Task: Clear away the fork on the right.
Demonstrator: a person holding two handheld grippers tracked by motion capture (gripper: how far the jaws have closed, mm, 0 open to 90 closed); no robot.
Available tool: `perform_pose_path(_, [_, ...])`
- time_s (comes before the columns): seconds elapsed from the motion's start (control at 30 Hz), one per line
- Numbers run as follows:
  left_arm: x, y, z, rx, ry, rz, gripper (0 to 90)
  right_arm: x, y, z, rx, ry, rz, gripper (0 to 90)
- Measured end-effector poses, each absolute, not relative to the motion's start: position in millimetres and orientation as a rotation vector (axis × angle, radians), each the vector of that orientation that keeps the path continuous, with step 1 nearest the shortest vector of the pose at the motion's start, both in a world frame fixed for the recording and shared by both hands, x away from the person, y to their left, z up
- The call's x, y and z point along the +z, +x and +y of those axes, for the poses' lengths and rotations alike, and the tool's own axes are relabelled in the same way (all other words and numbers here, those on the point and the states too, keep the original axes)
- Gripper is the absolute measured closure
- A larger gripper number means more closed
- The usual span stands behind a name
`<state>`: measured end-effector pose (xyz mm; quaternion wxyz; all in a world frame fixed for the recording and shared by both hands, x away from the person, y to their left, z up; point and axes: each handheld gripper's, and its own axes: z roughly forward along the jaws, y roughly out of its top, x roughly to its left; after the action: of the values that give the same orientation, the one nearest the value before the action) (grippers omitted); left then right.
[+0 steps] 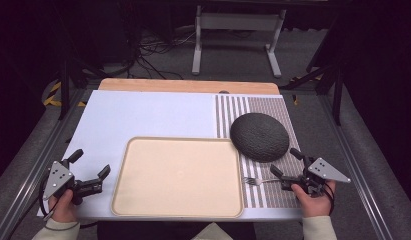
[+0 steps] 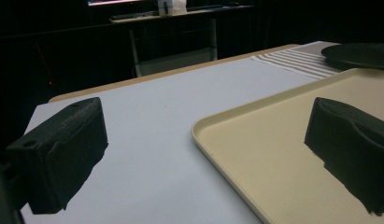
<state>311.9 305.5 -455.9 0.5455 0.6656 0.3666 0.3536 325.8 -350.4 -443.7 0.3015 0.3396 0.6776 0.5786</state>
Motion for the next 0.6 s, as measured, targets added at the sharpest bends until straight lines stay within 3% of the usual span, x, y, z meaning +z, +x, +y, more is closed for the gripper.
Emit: perform_pose_path(0.6, [-456.2,310.9,306.7,0.830,1.590,0.860,0.0,-443.2,326.2,-351.8,1.548,0.913,1.792,2.2])
